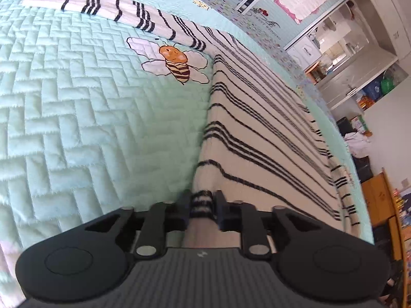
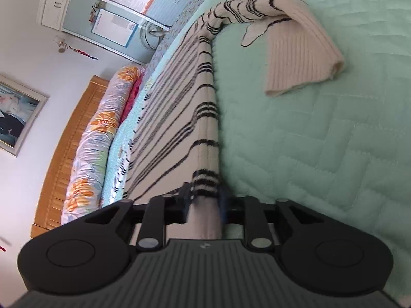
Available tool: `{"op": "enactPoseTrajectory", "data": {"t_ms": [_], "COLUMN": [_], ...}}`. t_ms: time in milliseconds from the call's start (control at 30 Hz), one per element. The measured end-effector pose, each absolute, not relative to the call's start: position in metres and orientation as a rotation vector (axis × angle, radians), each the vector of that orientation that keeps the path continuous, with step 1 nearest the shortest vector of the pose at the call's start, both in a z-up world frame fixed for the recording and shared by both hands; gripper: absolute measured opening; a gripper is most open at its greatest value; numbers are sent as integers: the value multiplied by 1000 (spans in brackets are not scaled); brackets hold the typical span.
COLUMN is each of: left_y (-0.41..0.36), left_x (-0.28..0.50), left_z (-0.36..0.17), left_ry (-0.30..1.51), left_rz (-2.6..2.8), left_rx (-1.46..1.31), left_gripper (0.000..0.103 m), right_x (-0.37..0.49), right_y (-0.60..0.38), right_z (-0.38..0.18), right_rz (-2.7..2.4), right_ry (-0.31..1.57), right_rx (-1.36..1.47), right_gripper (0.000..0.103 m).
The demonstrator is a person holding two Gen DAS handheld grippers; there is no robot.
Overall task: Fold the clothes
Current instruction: 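Pull the sleeve along the sweater side with the right gripper while the left gripper holds its edge, then open both grippers and release the sweater edges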
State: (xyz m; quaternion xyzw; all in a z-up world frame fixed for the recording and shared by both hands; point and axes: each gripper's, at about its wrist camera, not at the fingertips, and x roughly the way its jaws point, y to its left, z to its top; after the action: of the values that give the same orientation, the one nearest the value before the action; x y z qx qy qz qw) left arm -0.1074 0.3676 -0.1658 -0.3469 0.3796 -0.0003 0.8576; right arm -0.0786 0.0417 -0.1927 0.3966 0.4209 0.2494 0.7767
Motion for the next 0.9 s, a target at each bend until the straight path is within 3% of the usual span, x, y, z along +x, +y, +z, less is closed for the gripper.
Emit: {"op": "enactPoseTrajectory", "data": {"t_ms": [67,267,300,333,367,400,433,467,800,900], "left_y": [363,346,341,337,335,337,340,343,339,337], "left_x": [-120,-159,-161,-162,-162,-161,-160,-161,-163,-168], "left_z": [-161,-159,-158,-157,-157,-158,-159,-160,-156,-149], "left_ry": [807,836,837,841,849,863,876,884,894,896], "left_rz": [-15,-43,-42,-28,-11,0,-2,-4,29,49], "left_rx": [-713,-596,-556,-519,-500,-503,-520,-531,-442,-454], "left_gripper": [52,54,49,39,32,17,9,7,11,27], "right_x": [-89,-123,-125,-124,-123,-121,-122,-122,-123,-121], "right_y": [43,44,46,49,50,52,51,50,43,46], "right_z": [-186,-183,-183,-182,-183,-184,-184,-185,-182,-172], "right_rz": [557,603,597,582,572,562,563,564,539,539], "right_ry": [916,940,938,948,961,974,973,972,978,990], "right_rx": [836,747,725,700,689,678,680,683,616,589], "right_gripper": [45,43,40,29,11,8,8,8,6,19]}}
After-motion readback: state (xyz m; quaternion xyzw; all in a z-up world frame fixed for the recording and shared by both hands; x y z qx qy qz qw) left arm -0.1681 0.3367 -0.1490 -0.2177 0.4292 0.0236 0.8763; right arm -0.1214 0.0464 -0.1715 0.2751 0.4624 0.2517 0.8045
